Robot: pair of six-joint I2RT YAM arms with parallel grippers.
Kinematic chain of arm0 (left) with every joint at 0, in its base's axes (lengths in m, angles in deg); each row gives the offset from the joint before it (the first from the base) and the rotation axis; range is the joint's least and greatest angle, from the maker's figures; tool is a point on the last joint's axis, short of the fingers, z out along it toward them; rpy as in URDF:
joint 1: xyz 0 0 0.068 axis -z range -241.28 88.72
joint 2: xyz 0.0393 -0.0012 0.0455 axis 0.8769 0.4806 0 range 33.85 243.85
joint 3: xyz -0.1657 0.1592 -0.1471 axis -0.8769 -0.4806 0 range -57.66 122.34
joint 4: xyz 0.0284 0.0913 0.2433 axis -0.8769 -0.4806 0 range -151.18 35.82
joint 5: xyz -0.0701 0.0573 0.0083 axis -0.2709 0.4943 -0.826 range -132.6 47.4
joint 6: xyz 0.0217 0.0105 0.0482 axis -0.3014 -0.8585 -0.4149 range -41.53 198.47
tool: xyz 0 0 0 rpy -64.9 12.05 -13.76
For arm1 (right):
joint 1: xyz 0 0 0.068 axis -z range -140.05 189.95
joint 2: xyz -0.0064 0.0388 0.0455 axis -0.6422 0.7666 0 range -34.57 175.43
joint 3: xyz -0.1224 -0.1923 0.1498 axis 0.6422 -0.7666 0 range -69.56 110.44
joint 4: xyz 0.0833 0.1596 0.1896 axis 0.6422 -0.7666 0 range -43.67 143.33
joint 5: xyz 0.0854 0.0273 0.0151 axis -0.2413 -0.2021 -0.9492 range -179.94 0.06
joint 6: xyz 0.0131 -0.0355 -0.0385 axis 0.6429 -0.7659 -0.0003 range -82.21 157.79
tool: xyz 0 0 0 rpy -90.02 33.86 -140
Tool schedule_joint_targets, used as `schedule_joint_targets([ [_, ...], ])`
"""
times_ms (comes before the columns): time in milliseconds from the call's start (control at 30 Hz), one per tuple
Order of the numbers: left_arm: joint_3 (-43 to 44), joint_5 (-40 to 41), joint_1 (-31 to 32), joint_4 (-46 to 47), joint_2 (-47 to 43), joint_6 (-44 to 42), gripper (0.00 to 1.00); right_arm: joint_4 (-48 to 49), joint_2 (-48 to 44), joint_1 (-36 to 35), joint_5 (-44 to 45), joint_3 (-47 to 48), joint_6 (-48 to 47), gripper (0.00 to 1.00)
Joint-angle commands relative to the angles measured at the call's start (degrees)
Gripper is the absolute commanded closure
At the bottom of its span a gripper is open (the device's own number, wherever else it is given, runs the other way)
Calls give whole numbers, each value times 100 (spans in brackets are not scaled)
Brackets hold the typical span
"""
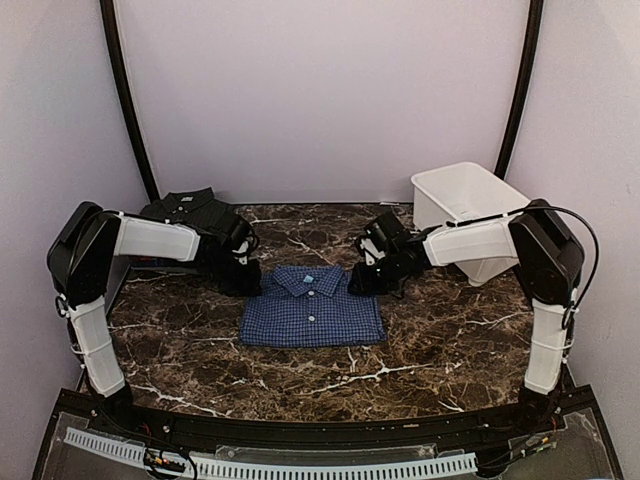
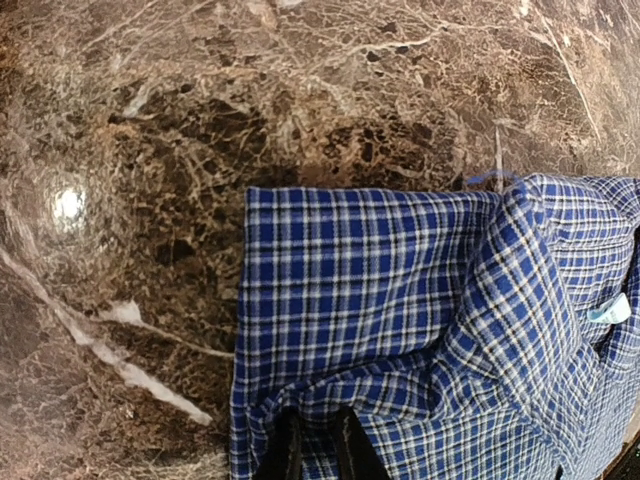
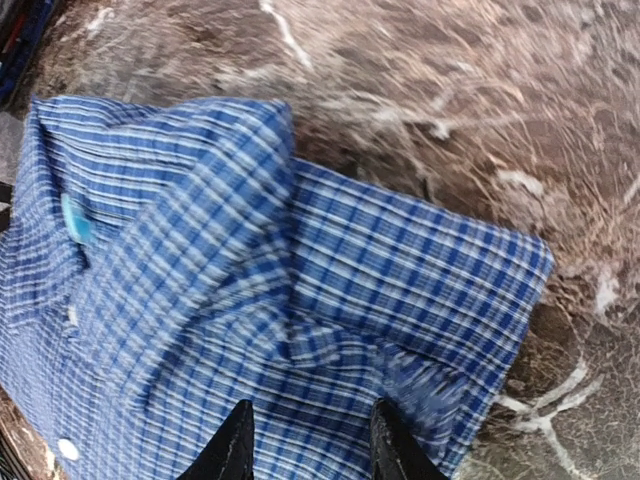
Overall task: Fold and stack the long sleeve shirts
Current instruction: Adjust the square-folded shirt at the center of the board.
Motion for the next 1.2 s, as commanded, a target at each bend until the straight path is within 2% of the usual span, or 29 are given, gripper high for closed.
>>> schedule_joint_targets([
  [0, -137, 202, -19, 37, 67, 12, 88, 394, 20, 118, -88, -390, 147, 63],
  [300, -119, -165, 232, 204, 296, 91, 88, 502, -107, 394, -1, -920, 140, 64],
  [833, 766, -522, 1371, 997, 1020, 1328, 86, 404, -1304, 1345, 617, -2492, -115, 64],
  [1167, 1563, -385, 1441, 562, 1159, 1034, 82, 333, -1635, 1450, 582, -2543, -119, 64],
])
